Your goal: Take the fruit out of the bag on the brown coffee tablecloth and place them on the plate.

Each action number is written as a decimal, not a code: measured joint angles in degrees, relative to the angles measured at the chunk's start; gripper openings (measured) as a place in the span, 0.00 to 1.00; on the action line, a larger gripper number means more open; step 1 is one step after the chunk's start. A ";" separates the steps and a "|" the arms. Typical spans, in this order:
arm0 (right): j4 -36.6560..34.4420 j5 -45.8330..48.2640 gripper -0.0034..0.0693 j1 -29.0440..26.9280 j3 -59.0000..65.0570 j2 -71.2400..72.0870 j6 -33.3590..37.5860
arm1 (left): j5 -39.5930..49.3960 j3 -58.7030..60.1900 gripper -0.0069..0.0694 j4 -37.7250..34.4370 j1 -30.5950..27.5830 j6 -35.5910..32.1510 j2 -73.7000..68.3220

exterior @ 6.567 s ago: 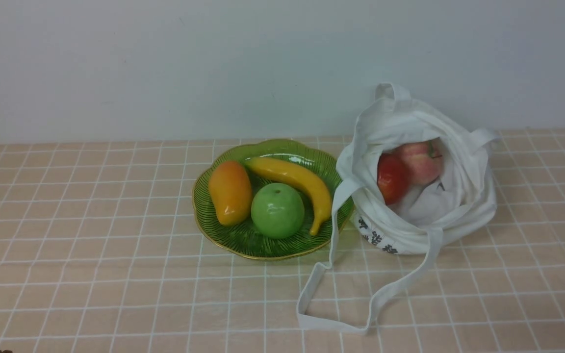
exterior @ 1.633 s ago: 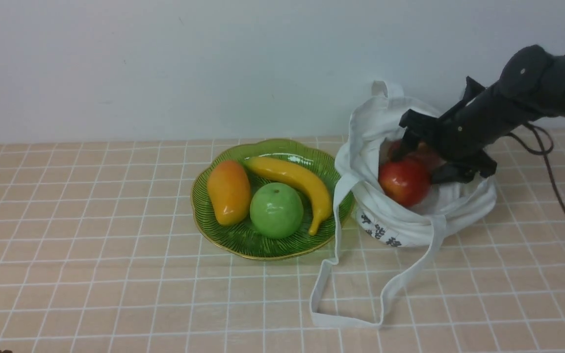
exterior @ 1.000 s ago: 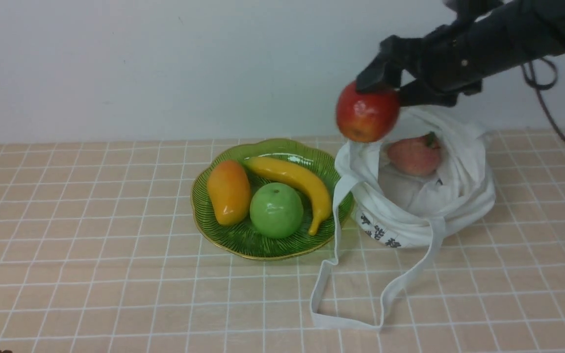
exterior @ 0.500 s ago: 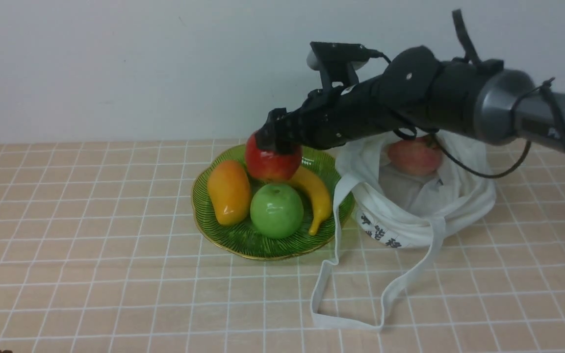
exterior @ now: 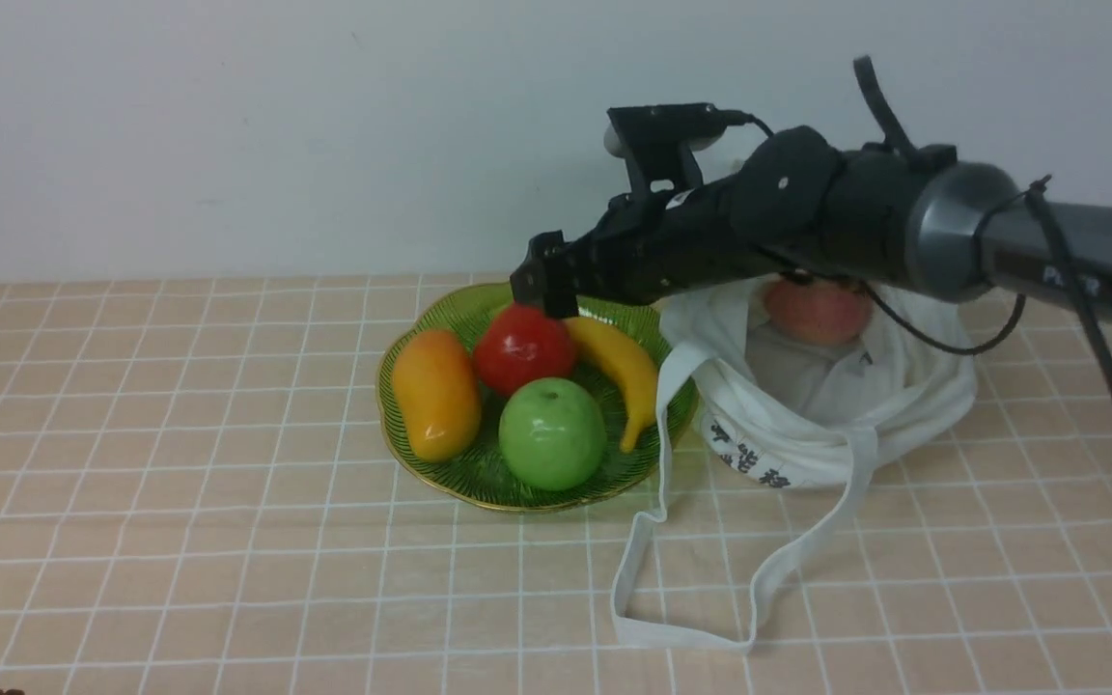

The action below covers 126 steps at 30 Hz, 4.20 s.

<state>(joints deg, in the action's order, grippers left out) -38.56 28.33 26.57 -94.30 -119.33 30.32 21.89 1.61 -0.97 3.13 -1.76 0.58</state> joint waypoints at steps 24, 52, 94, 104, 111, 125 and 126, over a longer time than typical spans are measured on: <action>16.27 39.68 0.03 -10.64 0.71 43.67 -9.97 | 0.00 0.00 0.08 0.00 0.00 0.00 0.00; 18.27 -5.94 0.03 -10.68 62.98 109.34 -11.93 | 0.00 0.00 0.08 0.00 0.00 0.00 0.00; 30.05 -12.21 0.03 -18.50 87.64 114.32 -22.40 | 0.00 0.00 0.08 0.00 0.00 0.00 0.00; 37.13 -11.70 0.03 -26.51 95.97 119.79 -32.67 | 0.00 0.00 0.08 0.00 0.00 0.00 0.00; 38.56 -8.09 0.03 -27.36 95.88 119.79 -32.76 | 0.00 0.00 0.08 0.00 0.00 0.00 0.00; 38.96 -7.91 0.03 -27.36 95.85 119.79 -32.87 | 0.00 0.00 0.08 0.00 0.00 0.00 0.00; 38.96 -7.91 0.03 -27.36 95.85 119.79 -32.87 | 0.00 0.00 0.08 0.00 0.00 0.00 0.00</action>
<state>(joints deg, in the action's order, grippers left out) 0.40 20.42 -0.78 1.55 0.46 -2.55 21.89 1.61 -0.97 3.13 -1.76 0.58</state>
